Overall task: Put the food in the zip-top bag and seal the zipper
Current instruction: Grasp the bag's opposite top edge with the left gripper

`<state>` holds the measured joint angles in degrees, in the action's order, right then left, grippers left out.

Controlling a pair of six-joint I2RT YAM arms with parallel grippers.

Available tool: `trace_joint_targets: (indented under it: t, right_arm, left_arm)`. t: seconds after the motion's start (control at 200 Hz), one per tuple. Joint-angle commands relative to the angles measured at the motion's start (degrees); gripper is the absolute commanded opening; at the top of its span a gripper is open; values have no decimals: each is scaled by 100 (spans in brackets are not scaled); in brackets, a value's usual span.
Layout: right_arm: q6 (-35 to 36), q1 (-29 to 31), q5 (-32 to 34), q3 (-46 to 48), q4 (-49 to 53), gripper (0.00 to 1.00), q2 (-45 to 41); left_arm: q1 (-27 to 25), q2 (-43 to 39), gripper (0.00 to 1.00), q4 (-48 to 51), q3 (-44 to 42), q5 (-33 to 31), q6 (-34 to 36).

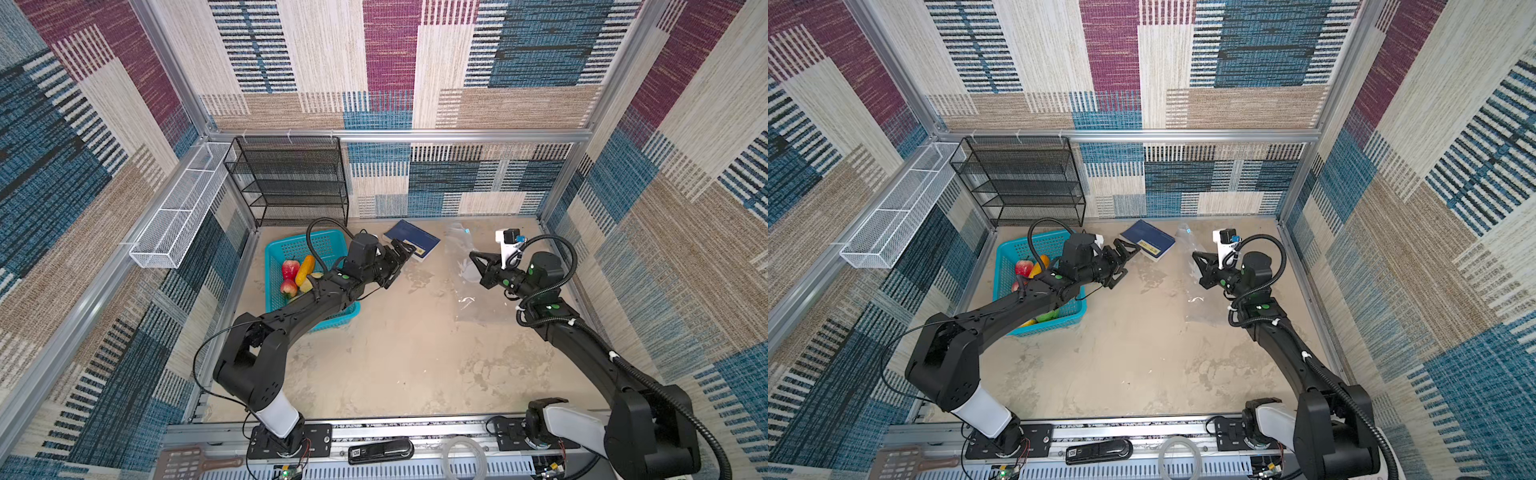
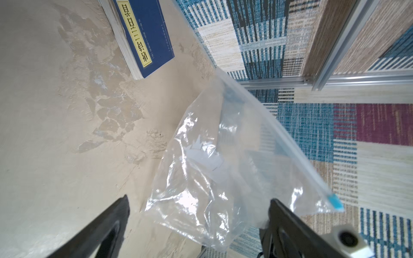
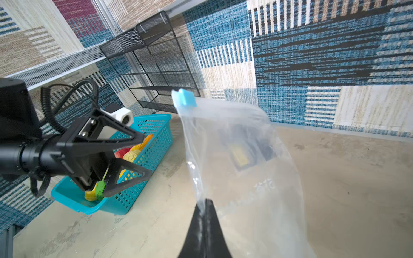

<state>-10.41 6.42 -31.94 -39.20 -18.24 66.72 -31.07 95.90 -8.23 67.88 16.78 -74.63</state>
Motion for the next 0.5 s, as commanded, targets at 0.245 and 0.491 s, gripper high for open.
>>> trace_joint_targets:
  t: [0.245, 0.491]
  right_arm:
    - [92, 62, -109, 550, -742, 0, -228]
    - [223, 96, -187, 699, -837, 0, -199]
  left_arm:
    - [-313, 1171, 97, -877, 1064, 78, -1460]
    - [-522, 1669, 95, -1005, 1390, 170, -1882]
